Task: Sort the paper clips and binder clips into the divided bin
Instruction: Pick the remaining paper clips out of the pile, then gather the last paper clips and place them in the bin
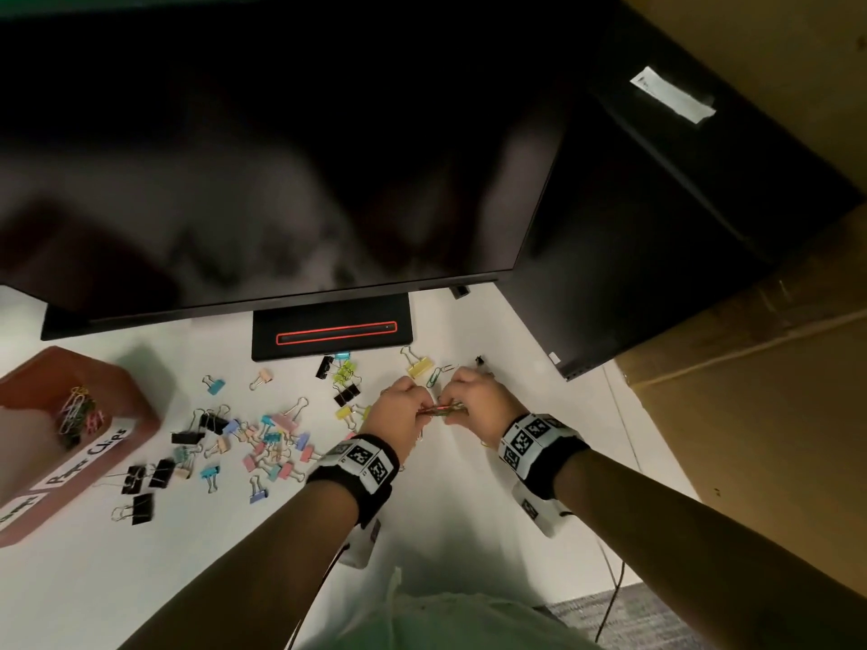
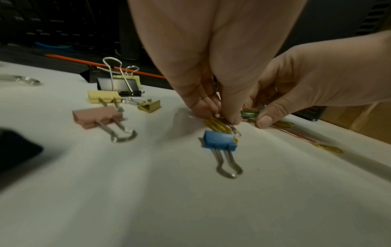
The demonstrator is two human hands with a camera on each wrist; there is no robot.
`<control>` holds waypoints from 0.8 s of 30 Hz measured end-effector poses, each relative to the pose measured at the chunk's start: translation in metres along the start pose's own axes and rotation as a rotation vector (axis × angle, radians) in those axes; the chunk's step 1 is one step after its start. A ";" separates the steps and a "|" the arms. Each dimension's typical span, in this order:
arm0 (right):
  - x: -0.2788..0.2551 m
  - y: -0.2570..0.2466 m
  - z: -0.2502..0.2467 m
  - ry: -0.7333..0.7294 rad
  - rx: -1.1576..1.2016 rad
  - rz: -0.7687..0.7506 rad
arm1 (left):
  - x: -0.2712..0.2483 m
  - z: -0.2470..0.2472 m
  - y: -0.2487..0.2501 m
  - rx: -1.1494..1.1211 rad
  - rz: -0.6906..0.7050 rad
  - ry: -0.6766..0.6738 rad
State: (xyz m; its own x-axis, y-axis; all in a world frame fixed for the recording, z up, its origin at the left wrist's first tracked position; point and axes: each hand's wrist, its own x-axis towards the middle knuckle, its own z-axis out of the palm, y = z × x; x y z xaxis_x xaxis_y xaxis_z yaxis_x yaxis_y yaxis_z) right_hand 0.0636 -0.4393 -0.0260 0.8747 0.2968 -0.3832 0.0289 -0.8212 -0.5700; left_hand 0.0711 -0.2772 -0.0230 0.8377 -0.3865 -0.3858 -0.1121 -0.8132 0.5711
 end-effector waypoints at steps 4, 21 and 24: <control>0.006 -0.003 -0.003 -0.036 -0.086 -0.024 | 0.004 -0.004 -0.002 0.031 0.003 0.002; -0.001 -0.037 -0.019 0.106 0.036 -0.033 | -0.037 -0.067 -0.032 -0.176 -0.032 0.206; 0.001 -0.069 -0.028 0.197 0.040 -0.127 | -0.065 -0.102 -0.047 -0.212 -0.020 0.289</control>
State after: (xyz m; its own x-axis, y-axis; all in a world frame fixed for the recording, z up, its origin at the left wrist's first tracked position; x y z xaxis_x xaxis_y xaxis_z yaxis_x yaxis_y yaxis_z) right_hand 0.0759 -0.3957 0.0338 0.9431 0.2918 -0.1595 0.1285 -0.7622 -0.6345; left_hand 0.0765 -0.1699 0.0490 0.9585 -0.2080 -0.1951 -0.0061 -0.6989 0.7152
